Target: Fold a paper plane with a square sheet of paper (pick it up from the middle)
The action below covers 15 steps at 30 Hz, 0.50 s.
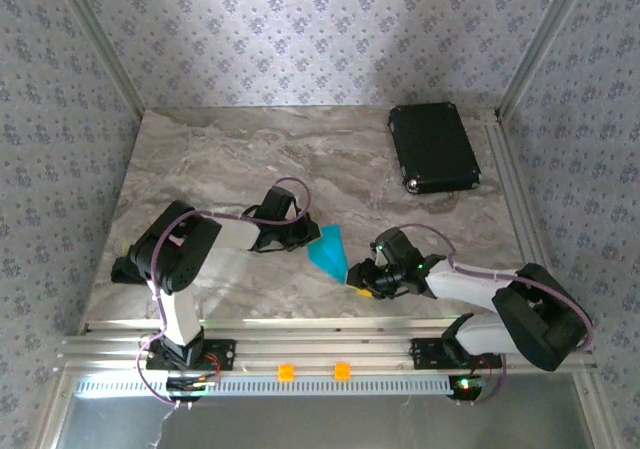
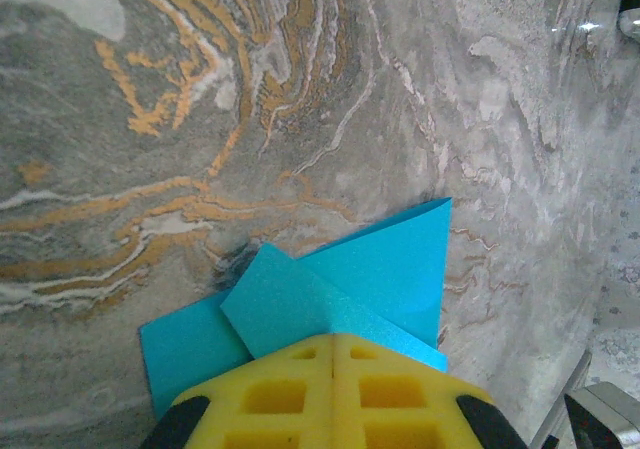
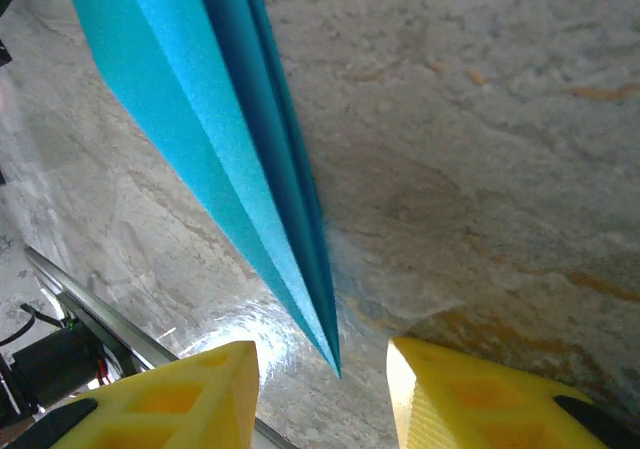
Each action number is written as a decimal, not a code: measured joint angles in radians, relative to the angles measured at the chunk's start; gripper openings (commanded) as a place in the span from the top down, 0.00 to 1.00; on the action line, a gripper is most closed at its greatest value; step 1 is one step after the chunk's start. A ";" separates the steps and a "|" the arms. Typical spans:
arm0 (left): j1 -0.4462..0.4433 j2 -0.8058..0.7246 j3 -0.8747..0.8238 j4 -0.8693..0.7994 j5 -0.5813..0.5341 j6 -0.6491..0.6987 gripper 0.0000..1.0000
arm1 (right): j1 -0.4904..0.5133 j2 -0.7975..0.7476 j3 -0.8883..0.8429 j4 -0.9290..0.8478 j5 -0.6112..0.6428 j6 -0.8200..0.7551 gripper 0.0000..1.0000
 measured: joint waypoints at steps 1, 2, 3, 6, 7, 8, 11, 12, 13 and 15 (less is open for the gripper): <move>0.000 0.000 0.000 0.000 0.000 0.000 0.94 | 0.000 0.003 0.002 0.002 -0.003 0.002 0.61; 0.000 0.000 0.000 -0.001 0.000 0.000 0.94 | 0.000 0.007 0.003 0.003 -0.006 0.005 0.62; 0.000 0.000 0.000 -0.001 0.000 0.000 0.94 | -0.001 0.010 0.004 0.005 -0.009 0.009 0.62; 0.000 0.000 0.000 -0.001 0.000 0.000 0.94 | 0.000 0.019 0.005 0.031 -0.010 0.027 0.62; 0.000 0.000 0.000 -0.001 0.000 0.000 0.94 | 0.000 0.027 0.005 0.055 -0.011 0.033 0.63; 0.000 0.000 0.000 -0.001 0.000 0.000 0.94 | 0.001 0.035 0.005 0.077 -0.011 0.037 0.63; 0.000 0.000 0.000 -0.002 0.000 0.000 0.94 | 0.000 0.060 0.009 0.144 -0.019 0.054 0.63; 0.000 0.000 0.000 -0.002 0.000 0.000 0.94 | 0.000 0.067 0.010 0.159 -0.019 0.056 0.63; 0.000 0.000 0.000 -0.002 0.000 0.000 0.94 | 0.000 0.073 0.012 0.173 -0.019 0.060 0.63; 0.000 0.000 0.000 -0.002 0.000 0.000 0.94 | 0.000 0.082 0.015 0.195 -0.019 0.061 0.63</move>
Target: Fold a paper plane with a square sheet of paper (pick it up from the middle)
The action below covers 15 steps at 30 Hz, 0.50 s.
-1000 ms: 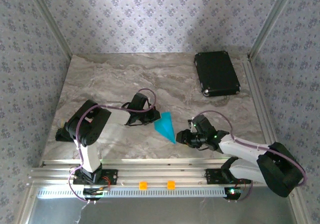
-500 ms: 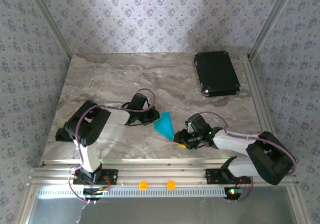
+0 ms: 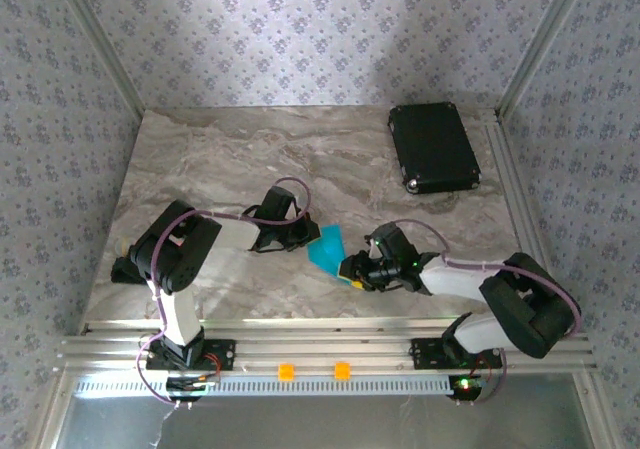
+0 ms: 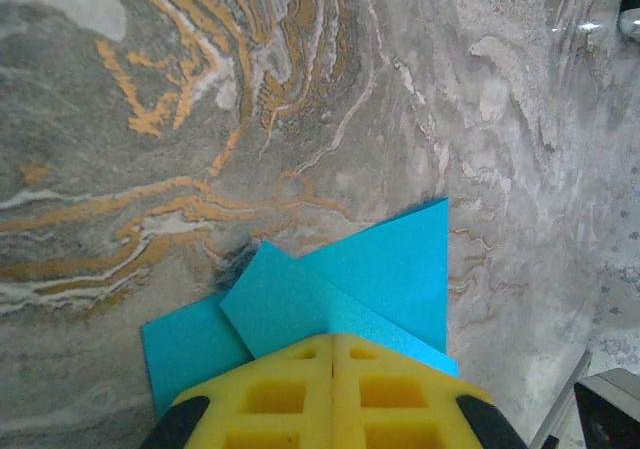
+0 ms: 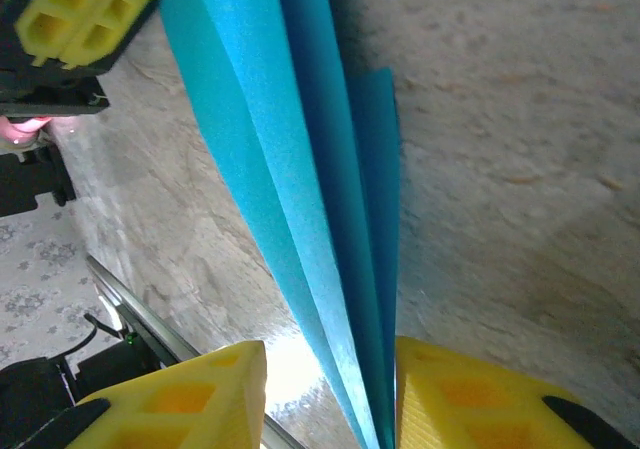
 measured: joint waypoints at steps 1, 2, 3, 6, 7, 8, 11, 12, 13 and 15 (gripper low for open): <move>0.000 0.000 0.000 0.000 0.000 0.000 0.94 | 0.000 0.004 0.000 0.010 0.000 0.000 0.63; 0.000 0.000 0.000 0.000 0.000 0.000 0.94 | 0.000 0.007 0.000 0.019 0.000 0.000 0.63; 0.000 0.000 0.000 0.000 0.000 0.000 0.94 | 0.000 0.010 0.000 0.028 0.001 0.000 0.65; 0.000 0.000 0.000 0.000 0.000 0.000 0.93 | -0.004 0.014 0.000 0.051 0.000 0.001 0.74; 0.000 0.000 0.000 0.000 0.000 0.000 0.94 | -0.007 0.015 0.000 0.057 0.001 0.002 0.77; 0.000 0.000 0.000 0.000 0.000 0.000 0.93 | -0.011 0.015 -0.001 0.061 0.001 0.001 0.81; 0.000 0.000 0.002 -0.001 0.003 0.000 0.90 | -0.021 0.015 -0.006 0.079 0.000 -0.001 0.87; 0.002 -0.001 0.003 -0.004 0.005 0.000 0.88 | -0.023 0.014 -0.010 0.083 0.000 -0.005 0.88; 0.002 -0.004 0.006 -0.012 0.008 -0.001 0.86 | -0.025 0.012 -0.015 0.084 0.000 -0.008 0.90; 0.005 -0.016 0.014 -0.045 0.007 0.001 0.83 | -0.029 -0.003 -0.024 0.080 0.002 -0.014 0.93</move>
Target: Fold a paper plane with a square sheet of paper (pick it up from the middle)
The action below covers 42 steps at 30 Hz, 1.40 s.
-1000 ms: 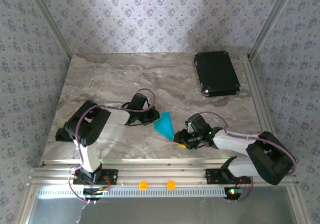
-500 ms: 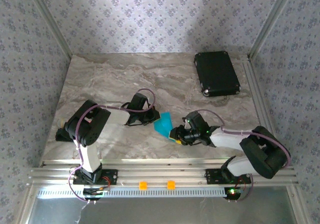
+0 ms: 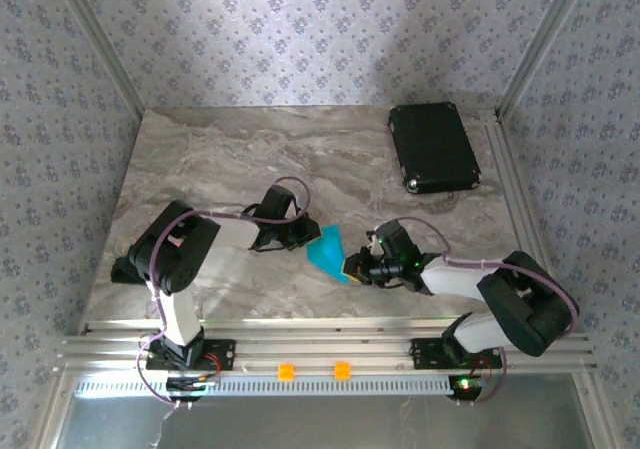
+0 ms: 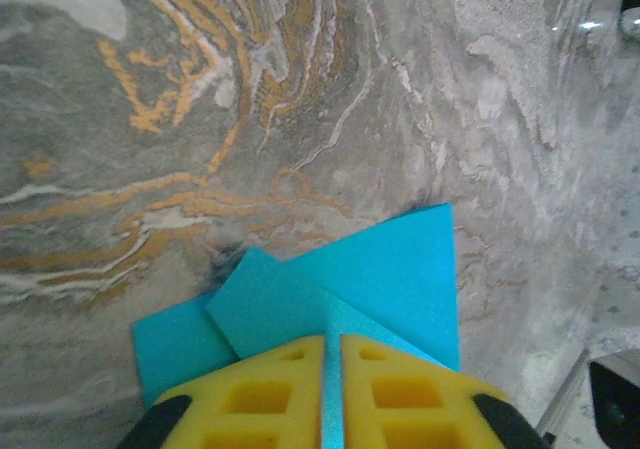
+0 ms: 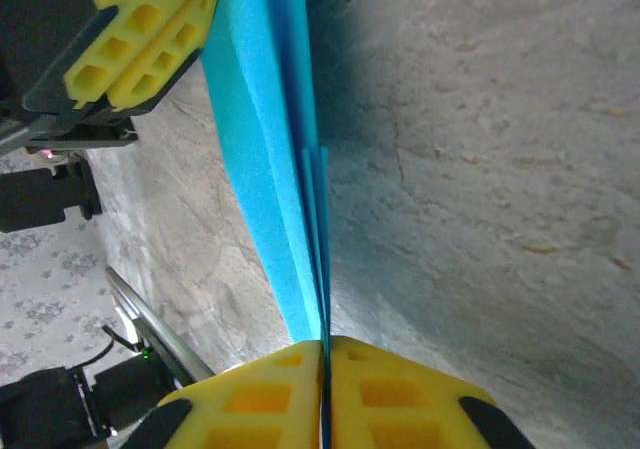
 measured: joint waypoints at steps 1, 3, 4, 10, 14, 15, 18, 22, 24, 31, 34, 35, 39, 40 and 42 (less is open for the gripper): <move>0.003 -0.011 0.004 -0.024 0.000 0.002 0.79 | -0.001 -0.017 -0.004 -0.008 0.001 -0.010 0.94; 0.012 -0.043 0.010 -0.065 -0.001 0.010 0.71 | -0.002 -0.064 -0.005 -0.040 0.009 -0.033 0.94; 0.018 -0.069 0.014 -0.088 -0.003 0.016 0.68 | -0.003 -0.097 -0.004 -0.061 0.020 -0.051 0.95; 0.034 -0.288 0.039 -0.183 -0.039 0.058 0.56 | 0.013 -0.266 0.079 -0.307 0.174 -0.216 0.96; 0.037 -0.418 0.017 -0.211 -0.090 0.076 0.55 | 0.119 -0.274 0.234 -0.532 0.416 -0.369 0.96; 0.041 -0.439 0.002 -0.215 -0.098 0.079 0.55 | 0.152 -0.258 0.280 -0.586 0.480 -0.403 0.96; 0.068 -0.493 -0.069 -0.229 -0.125 0.076 0.52 | 0.251 -0.162 0.442 -0.762 0.703 -0.480 0.98; 0.119 -0.543 -0.137 -0.287 -0.170 0.063 0.49 | 0.327 -0.021 0.599 -1.000 1.006 -0.448 0.98; 0.145 -0.573 -0.153 -0.311 -0.188 0.060 0.49 | 0.346 -0.002 0.600 -1.064 1.098 -0.445 0.97; 0.201 -0.657 -0.190 -0.344 -0.217 0.048 0.44 | 0.369 0.076 0.598 -1.117 1.217 -0.495 0.98; 0.208 -0.678 -0.209 -0.355 -0.227 0.040 0.43 | 0.396 0.171 0.619 -1.137 1.229 -0.515 0.97; 0.212 -0.683 -0.212 -0.359 -0.229 0.040 0.43 | 0.405 0.207 0.631 -1.144 1.232 -0.518 0.97; 0.221 -0.693 -0.213 -0.379 -0.241 0.036 0.42 | 0.441 0.316 0.666 -1.151 1.224 -0.526 0.93; 0.226 -0.696 -0.213 -0.384 -0.244 0.036 0.42 | 0.450 0.328 0.666 -1.137 1.204 -0.539 0.91; 0.230 -0.700 -0.213 -0.394 -0.248 0.036 0.41 | 0.462 0.334 0.666 -1.104 1.152 -0.564 0.85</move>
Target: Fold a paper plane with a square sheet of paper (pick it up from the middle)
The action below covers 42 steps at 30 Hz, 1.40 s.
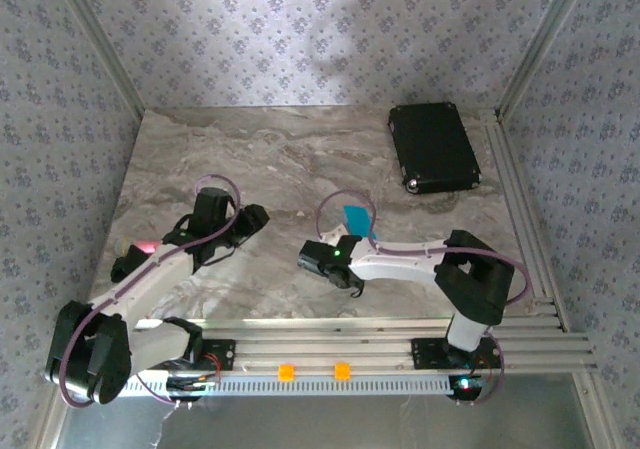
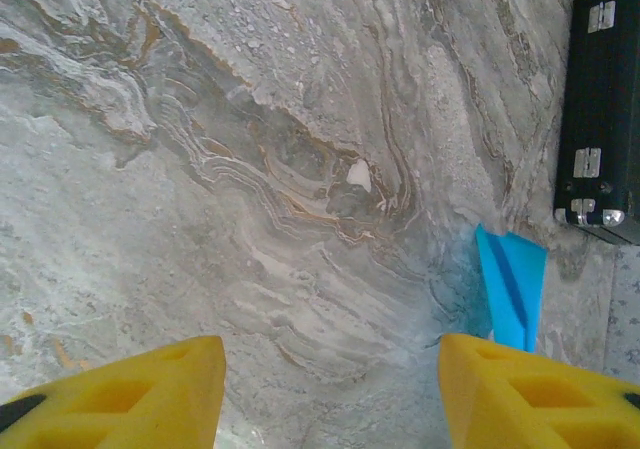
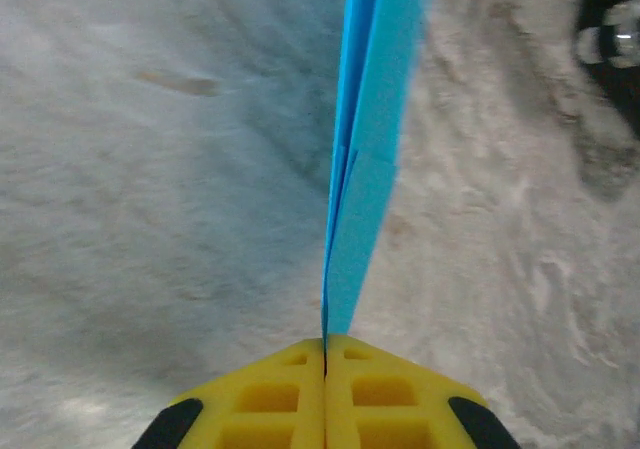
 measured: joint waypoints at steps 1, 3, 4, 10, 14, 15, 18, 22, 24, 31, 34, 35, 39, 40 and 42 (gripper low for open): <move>0.004 -0.002 0.000 -0.004 0.000 0.000 0.41 | 0.003 -0.001 0.000 0.022 -0.030 -0.010 0.82; 0.004 -0.002 0.000 -0.006 0.000 0.000 0.41 | 0.000 -0.013 -0.009 0.079 -0.099 -0.016 0.79; 0.004 -0.002 0.000 -0.008 0.000 0.000 0.41 | -0.009 -0.027 -0.021 0.114 -0.146 -0.021 0.75; 0.004 -0.002 0.000 -0.008 0.005 -0.003 0.40 | -0.194 -0.232 -0.200 0.391 -0.536 -0.025 0.52; 0.004 0.001 -0.001 -0.007 0.019 -0.004 0.41 | -0.384 -0.335 -0.332 0.603 -0.787 0.023 0.59; 0.004 0.005 -0.002 -0.003 0.025 -0.007 0.41 | -0.428 -0.337 -0.357 0.650 -0.841 0.042 0.65; 0.004 0.025 -0.005 0.012 0.049 -0.014 0.41 | -0.534 -0.306 -0.399 0.753 -0.985 0.103 0.83; 0.003 0.059 -0.005 0.040 0.077 -0.022 0.41 | -0.591 -0.225 -0.402 0.836 -1.104 0.151 0.87; 0.003 0.072 -0.005 0.051 0.090 -0.027 0.41 | -0.591 -0.190 -0.402 0.855 -1.135 0.172 0.89; -0.029 0.124 -0.005 0.097 0.122 -0.030 0.43 | -0.544 -0.094 -0.406 0.887 -1.141 0.263 0.88; -0.047 0.155 -0.005 0.106 0.137 -0.036 0.50 | -0.513 -0.080 -0.417 0.935 -1.113 0.345 0.87; -0.054 0.162 -0.005 0.109 0.140 -0.039 0.53 | -0.499 -0.079 -0.425 0.964 -1.094 0.383 0.84; -0.082 0.188 0.000 0.135 0.153 -0.050 0.63 | -0.417 -0.088 -0.485 1.120 -0.975 0.581 0.84; -0.088 0.195 0.005 0.136 0.156 -0.052 0.65 | -0.391 -0.092 -0.500 1.155 -0.940 0.629 0.84; -0.103 0.212 0.016 0.150 0.161 -0.054 0.71 | -0.323 -0.097 -0.536 1.238 -0.842 0.739 0.83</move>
